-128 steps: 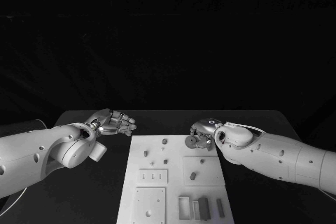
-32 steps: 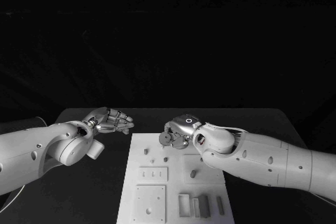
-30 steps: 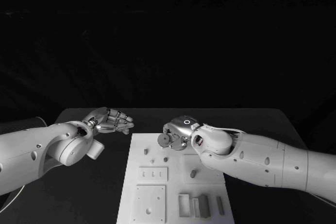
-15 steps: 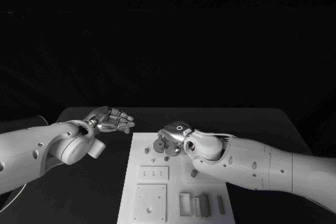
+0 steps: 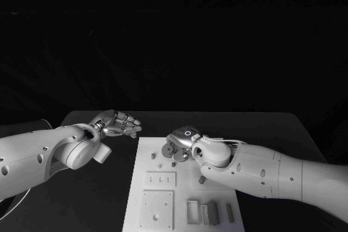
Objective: Assemble the parts on the task board
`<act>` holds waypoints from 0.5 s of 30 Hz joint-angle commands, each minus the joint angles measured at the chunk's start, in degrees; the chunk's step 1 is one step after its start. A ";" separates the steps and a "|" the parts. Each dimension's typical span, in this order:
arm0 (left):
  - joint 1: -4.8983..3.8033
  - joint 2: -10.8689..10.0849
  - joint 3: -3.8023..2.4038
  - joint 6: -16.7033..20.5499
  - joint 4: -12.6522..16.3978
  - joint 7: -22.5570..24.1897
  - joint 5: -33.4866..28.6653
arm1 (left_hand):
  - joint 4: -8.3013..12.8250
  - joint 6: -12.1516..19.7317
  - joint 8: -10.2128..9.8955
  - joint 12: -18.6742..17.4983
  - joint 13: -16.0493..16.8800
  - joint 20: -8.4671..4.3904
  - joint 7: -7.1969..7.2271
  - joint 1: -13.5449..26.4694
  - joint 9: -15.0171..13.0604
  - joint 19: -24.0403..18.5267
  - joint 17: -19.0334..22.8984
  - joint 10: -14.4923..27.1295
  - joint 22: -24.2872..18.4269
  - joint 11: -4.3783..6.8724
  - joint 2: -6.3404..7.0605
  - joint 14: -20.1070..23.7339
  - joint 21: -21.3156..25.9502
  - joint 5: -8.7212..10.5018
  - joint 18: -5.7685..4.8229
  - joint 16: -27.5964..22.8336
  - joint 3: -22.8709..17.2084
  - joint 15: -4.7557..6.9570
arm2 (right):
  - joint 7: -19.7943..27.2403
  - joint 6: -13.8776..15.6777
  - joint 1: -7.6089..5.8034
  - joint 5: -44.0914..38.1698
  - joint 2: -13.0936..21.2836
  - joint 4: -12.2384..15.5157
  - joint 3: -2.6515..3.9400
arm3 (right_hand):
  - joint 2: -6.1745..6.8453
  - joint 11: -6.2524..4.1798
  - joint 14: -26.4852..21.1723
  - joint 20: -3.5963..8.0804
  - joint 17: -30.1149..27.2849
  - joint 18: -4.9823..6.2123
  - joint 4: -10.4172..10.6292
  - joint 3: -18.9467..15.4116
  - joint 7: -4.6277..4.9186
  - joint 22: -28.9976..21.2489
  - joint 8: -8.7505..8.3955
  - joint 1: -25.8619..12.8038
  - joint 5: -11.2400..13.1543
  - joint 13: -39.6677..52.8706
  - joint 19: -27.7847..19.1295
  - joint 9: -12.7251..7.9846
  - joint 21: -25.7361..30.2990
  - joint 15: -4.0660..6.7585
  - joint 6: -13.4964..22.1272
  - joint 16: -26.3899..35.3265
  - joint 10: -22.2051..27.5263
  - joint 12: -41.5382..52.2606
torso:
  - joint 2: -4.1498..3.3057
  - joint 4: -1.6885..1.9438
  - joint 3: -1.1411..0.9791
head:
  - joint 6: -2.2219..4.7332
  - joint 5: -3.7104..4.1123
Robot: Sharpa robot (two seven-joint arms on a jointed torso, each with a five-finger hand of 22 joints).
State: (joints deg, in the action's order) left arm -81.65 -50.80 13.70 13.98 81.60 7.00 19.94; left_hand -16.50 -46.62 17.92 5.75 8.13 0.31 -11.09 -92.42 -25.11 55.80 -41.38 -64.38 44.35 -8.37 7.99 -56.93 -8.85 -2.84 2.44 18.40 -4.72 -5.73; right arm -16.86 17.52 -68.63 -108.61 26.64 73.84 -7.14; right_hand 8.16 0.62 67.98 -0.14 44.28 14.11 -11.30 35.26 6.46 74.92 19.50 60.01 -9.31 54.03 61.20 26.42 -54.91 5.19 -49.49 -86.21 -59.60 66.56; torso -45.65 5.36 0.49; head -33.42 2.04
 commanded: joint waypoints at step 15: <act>-0.12 0.23 -0.04 -0.80 0.06 0.24 0.14 | -0.13 0.42 -0.24 -0.31 0.02 -0.19 -0.12 0.20 0.03 0.31 -0.11 0.46 0.06 -0.15 0.23 -0.50 0.38 0.00 0.98 -0.35 -0.36 -0.06 | -0.75 0.73 0.09 -1.51 -0.89 -1.10 -0.10 | 0.60 -0.43 0.04 0.35 -0.12 0.89 0.21 0.05 0.03 0.84 -0.31 0.33 0.05 -0.15 -0.03 -0.01 -0.08 0.45 -7.00 0.11 1.13 -0.13 | -0.03 -0.06 -0.09 | 0.22 -0.03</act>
State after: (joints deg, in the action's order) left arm -81.65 -50.74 13.70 13.89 81.57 6.94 19.94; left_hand -16.50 -46.62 17.92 5.75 8.13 0.31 -11.09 -92.42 -25.11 55.80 -41.42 -64.17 44.34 -8.59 7.99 -56.93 -8.85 -2.84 3.01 18.40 -4.72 -5.73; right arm -17.61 18.19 -68.59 -109.30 25.87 72.78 -7.22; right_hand 8.26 0.62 68.19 -0.23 44.23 14.11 -11.30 35.26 6.45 74.92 19.43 60.10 -9.31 53.94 61.14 26.39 -54.91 5.21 -49.50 -86.21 -59.61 66.56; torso -45.68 5.28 0.40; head -33.17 2.05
